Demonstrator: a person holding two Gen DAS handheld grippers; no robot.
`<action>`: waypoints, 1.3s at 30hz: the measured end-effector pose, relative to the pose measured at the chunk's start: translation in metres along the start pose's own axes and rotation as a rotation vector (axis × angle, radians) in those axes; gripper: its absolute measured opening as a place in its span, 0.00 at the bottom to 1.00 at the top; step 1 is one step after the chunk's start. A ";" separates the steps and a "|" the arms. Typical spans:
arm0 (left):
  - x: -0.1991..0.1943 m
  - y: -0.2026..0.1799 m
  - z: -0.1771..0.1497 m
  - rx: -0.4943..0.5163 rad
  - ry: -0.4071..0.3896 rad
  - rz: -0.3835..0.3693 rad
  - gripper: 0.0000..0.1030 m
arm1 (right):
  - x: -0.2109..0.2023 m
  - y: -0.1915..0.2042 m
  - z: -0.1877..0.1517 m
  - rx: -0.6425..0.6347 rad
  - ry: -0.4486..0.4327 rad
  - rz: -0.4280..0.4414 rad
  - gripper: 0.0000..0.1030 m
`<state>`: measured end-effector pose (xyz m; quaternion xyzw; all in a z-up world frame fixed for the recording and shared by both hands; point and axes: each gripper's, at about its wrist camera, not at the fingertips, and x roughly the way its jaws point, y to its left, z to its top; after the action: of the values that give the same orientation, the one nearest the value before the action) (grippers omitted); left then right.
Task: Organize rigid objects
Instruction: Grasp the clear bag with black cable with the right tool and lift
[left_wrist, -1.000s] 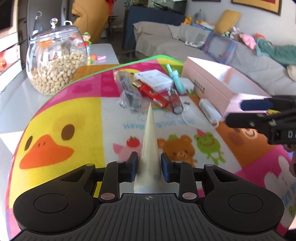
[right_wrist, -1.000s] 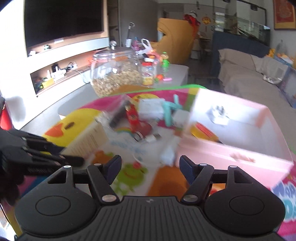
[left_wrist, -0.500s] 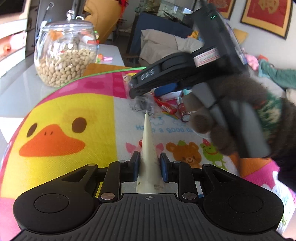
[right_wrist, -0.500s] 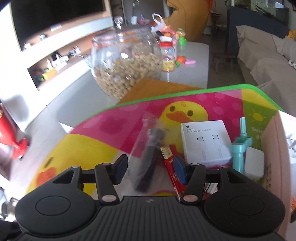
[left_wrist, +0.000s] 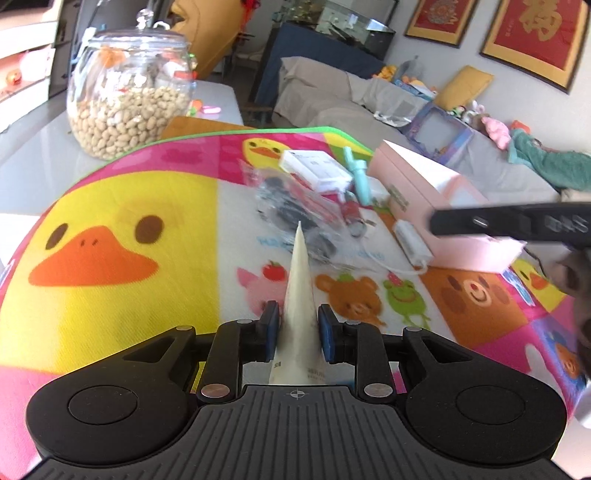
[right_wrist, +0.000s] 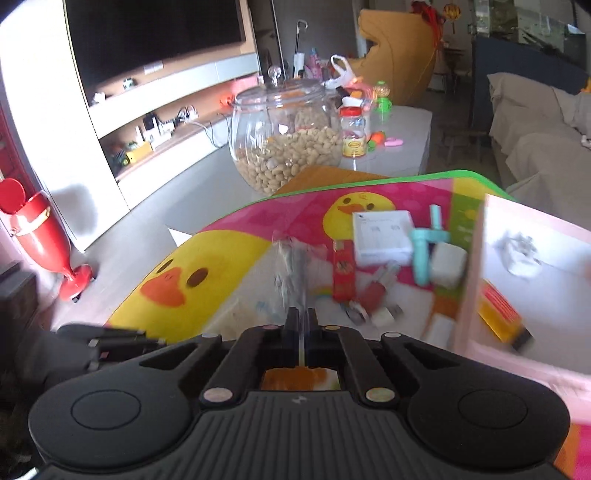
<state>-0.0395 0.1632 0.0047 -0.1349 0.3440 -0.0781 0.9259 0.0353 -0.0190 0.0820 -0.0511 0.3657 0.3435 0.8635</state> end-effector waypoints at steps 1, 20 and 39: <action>0.000 -0.004 -0.003 0.033 -0.004 0.004 0.25 | -0.007 -0.001 -0.006 -0.010 0.002 -0.002 0.02; -0.007 -0.027 -0.018 0.149 -0.037 0.251 0.28 | 0.144 0.025 0.031 -0.086 0.065 -0.080 0.41; -0.008 -0.076 -0.022 0.132 0.042 -0.034 0.25 | -0.071 -0.033 -0.077 0.051 -0.097 -0.214 0.19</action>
<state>-0.0639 0.0882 0.0161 -0.0777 0.3551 -0.1193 0.9239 -0.0247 -0.1098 0.0674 -0.0513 0.3244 0.2421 0.9130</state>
